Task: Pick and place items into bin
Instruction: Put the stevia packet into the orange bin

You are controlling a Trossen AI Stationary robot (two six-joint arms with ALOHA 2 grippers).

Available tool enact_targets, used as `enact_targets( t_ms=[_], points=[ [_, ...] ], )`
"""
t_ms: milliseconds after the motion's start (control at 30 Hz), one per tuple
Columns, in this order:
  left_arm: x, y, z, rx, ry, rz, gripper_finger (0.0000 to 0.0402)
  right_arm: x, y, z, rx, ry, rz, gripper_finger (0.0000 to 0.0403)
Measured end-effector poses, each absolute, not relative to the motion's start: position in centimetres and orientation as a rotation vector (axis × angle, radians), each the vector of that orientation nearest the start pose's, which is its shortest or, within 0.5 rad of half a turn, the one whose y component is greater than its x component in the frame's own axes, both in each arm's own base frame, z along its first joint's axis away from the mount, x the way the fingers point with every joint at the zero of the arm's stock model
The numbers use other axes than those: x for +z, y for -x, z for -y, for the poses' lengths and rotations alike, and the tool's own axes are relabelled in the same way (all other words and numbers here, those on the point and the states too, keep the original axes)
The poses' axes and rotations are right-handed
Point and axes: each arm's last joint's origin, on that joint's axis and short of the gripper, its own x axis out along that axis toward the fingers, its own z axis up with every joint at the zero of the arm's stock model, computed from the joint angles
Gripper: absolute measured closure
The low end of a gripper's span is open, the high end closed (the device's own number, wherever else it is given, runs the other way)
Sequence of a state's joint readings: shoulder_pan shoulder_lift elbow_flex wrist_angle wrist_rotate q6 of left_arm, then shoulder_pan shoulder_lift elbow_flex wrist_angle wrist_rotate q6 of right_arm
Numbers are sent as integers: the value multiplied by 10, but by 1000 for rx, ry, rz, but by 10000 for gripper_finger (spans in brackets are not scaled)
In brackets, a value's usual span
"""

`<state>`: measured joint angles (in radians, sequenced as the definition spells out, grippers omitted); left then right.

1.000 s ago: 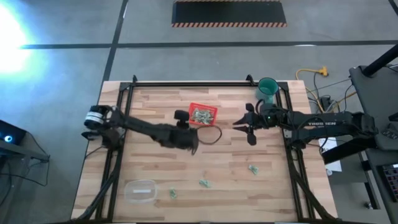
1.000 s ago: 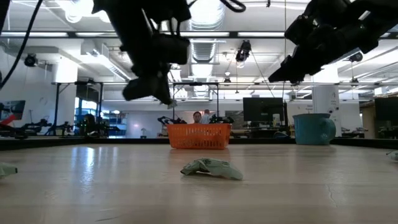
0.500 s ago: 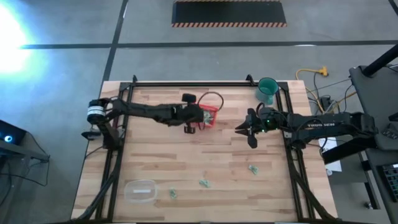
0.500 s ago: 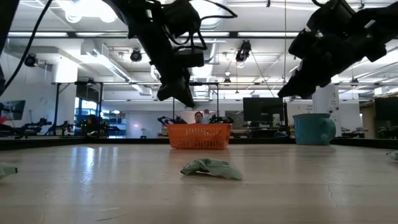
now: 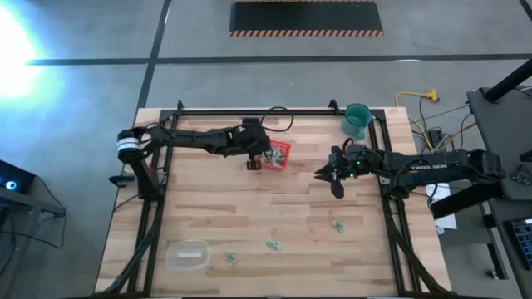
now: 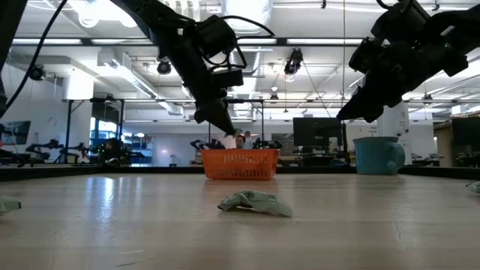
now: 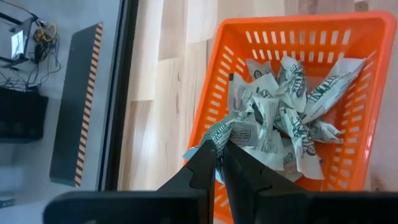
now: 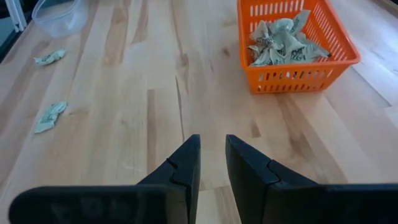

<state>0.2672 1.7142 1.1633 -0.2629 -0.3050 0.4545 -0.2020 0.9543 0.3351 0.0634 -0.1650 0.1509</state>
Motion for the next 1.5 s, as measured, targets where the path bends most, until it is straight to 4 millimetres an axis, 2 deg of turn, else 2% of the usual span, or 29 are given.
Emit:
enact_targets(
  t_ms=[133,467,633,800,1033,1133,1333,1500],
  points=[
    [219,-349,-105,348,-434,-915,385,175,-181,32,-78,-248,-543,335],
    [220,-351,-105,358,-432,-892,311,175,-181,32,-78,-248,-544,335],
    [220,-351,-97,342,-414,-896,293,175,-181,29,-60,-247,-544,335],
    [234,-347,-71,250,-433,-881,292,179,-185,18,45,-245,-518,335],
    [258,-327,-22,124,-443,-882,292,196,-192,-5,178,-196,-480,335],
    [262,-318,1,70,-431,-893,292,201,-194,-16,242,-169,-467,335],
    [248,-301,42,-47,-459,-901,292,202,-190,-41,308,-204,-505,335],
    [235,-289,56,-67,-442,-892,292,192,-180,-62,273,-292,-640,335]
  ],
)
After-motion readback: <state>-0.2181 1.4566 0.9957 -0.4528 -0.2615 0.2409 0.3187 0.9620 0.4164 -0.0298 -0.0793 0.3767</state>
